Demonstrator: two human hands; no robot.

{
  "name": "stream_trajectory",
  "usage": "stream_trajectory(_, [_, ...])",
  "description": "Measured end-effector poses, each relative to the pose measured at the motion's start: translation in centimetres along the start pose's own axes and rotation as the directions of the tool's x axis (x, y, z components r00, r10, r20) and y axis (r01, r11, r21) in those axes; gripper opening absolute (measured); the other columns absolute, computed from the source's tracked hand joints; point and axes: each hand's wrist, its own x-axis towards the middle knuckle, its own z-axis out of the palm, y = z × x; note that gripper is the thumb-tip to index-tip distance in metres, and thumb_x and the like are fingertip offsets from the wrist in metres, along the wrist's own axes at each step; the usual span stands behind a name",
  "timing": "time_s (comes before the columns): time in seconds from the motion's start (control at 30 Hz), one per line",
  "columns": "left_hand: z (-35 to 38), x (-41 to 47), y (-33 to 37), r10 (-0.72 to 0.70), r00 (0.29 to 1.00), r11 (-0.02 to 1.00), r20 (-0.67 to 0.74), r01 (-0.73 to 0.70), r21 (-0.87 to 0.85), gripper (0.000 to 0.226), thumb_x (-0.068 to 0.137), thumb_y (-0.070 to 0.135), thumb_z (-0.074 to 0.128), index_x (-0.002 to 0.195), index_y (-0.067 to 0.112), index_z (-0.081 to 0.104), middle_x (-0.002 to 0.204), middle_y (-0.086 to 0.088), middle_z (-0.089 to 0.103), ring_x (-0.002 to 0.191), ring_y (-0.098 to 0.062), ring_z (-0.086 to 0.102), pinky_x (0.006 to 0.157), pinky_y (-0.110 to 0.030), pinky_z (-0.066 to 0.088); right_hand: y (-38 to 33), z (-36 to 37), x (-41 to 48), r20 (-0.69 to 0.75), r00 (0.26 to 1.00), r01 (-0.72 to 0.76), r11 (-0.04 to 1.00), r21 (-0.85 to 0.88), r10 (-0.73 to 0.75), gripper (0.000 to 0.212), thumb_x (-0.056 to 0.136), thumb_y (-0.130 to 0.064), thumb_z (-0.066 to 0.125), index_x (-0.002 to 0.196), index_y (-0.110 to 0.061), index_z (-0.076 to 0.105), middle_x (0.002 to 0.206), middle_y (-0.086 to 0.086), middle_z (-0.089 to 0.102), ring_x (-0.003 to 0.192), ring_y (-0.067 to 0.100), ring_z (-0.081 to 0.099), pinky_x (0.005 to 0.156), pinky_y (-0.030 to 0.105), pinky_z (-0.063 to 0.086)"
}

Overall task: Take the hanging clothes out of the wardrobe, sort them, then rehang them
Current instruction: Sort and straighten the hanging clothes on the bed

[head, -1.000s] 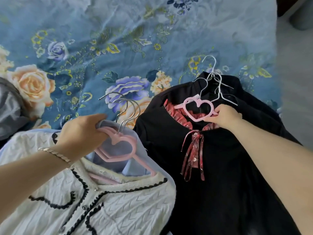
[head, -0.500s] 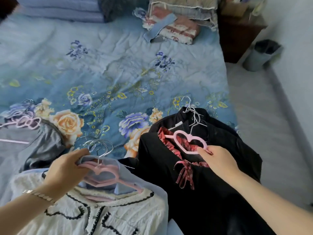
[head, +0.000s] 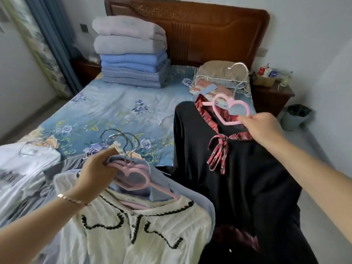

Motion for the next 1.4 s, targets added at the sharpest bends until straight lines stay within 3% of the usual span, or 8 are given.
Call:
stream_trajectory(0.2, [-3.3,-2.7,1.4,0.122,0.977,0.991,-0.173,-0.129,-0.033,0.02,0.059,0.002,0.059,0.068,0.018,0.052,0.054,-0.004,0.053,0.057,-0.025,0.047,0.052,-0.029,0.038,-10.7,-1.3,-5.7,-0.011,0.917,0.396,0.904,0.16,-0.4,0.051,0.091,-0.039,0.053,0.05,-0.015,0.035,0.049,0.002,0.036,0.051,0.015,0.037,0.056,0.032,0.028])
stream_trajectory(0.37, [-4.9,-4.5,2.8,0.212,0.919,0.967,-0.333,-0.246,-0.063,0.016,0.057,0.009,0.052,0.067,0.022,0.052,0.061,-0.005,0.051,0.055,-0.019,0.042,0.05,-0.033,0.039,-12.8,2.2,-11.6,0.659,0.599,0.597,0.802,0.011,-0.455,0.064,0.065,-0.071,0.056,0.104,-0.021,0.045,0.092,-0.012,0.049,0.083,0.01,0.05,0.072,0.027,0.043])
stream_trajectory(0.47, [-6.0,-4.8,3.1,0.364,0.855,0.919,-0.369,-0.393,-0.005,0.025,0.059,-0.002,0.055,0.059,0.023,0.052,0.066,0.007,0.051,0.056,-0.011,0.041,0.049,-0.021,0.032,-13.5,4.1,-13.4,0.744,0.503,0.683,0.73,-0.029,-0.44,0.068,0.061,-0.062,0.074,0.103,-0.021,0.04,0.099,-0.01,0.044,0.092,0.012,0.047,0.079,0.029,0.043])
stream_trajectory(0.9, [-6.6,-3.1,2.3,0.503,0.772,0.832,-0.389,-0.554,-0.023,0.019,0.06,0.004,0.058,0.069,0.02,0.05,0.089,0.003,0.054,0.093,0.015,0.048,0.079,-0.001,0.034,-13.0,6.3,-17.4,0.401,0.693,0.677,0.732,-0.078,-0.598,0.024,0.082,-0.04,0.055,0.077,-0.031,0.033,0.096,-0.003,0.065,0.093,0.023,0.059,0.062,0.029,0.027])
stream_trajectory(1.03, [-7.8,-1.2,1.7,0.457,0.887,0.889,-0.066,-0.458,0.0,0.029,0.063,0.031,0.054,0.091,0.031,0.051,0.103,0.027,0.053,0.088,0.008,0.052,0.077,-0.016,0.042,-12.5,7.2,-16.6,0.333,0.716,0.662,0.749,-0.042,-0.614,0.017,0.081,-0.03,0.06,0.08,-0.026,0.043,0.088,0.002,0.067,0.086,0.028,0.06,0.06,0.029,0.025])
stream_trajectory(1.17, [-9.9,0.9,0.5,0.232,0.922,0.77,0.312,-0.369,0.521,0.093,0.053,0.064,0.075,0.133,0.032,0.04,0.109,0.017,0.063,0.099,-0.018,0.061,0.072,-0.025,0.035,-11.0,7.8,-15.4,0.172,0.68,0.733,0.658,-0.175,-0.712,0.017,0.057,-0.027,0.064,0.065,-0.016,0.053,0.048,0.0,0.059,0.04,0.025,0.056,0.038,0.018,0.015])
stream_trajectory(1.27, [-9.8,2.1,-0.8,0.125,0.944,0.788,0.304,-0.281,0.547,0.05,0.062,0.061,0.076,0.095,0.027,0.06,0.079,0.008,0.064,0.084,-0.025,0.06,0.062,-0.029,0.037,-10.4,8.2,-15.1,0.099,0.68,0.728,0.654,-0.207,-0.726,0.018,0.053,-0.029,0.063,0.063,-0.016,0.055,0.042,-0.001,0.056,0.033,0.023,0.053,0.039,0.019,0.021])
stream_trajectory(1.4, [-8.9,1.4,-1.2,0.279,0.952,0.846,0.13,-0.307,0.435,0.049,0.06,0.071,0.046,0.054,0.023,0.034,0.042,0.004,0.034,0.055,-0.032,0.043,0.044,-0.02,0.025,-9.6,7.3,-13.9,0.046,0.673,0.718,0.637,-0.28,-0.738,0.024,0.067,-0.036,0.054,0.076,-0.013,0.057,0.052,-0.001,0.059,0.04,0.024,0.057,0.043,0.021,0.026])
